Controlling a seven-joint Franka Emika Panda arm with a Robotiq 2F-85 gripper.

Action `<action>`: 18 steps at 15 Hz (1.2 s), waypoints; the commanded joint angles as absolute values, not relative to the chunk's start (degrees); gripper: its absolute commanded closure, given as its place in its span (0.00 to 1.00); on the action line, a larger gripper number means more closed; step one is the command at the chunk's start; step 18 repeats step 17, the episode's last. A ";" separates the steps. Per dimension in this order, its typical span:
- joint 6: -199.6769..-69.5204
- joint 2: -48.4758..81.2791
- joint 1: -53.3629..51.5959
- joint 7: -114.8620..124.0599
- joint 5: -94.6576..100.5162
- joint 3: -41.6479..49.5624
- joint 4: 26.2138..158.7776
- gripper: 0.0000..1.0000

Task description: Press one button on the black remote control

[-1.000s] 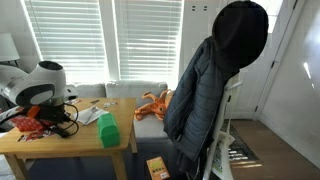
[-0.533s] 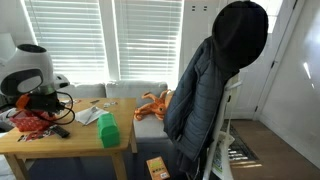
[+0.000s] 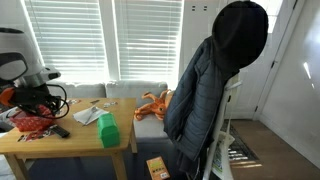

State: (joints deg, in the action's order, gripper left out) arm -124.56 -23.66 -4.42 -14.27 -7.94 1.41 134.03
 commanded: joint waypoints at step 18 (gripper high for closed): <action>-120.52 -34.70 -5.09 -12.44 -5.80 1.15 137.88 0.00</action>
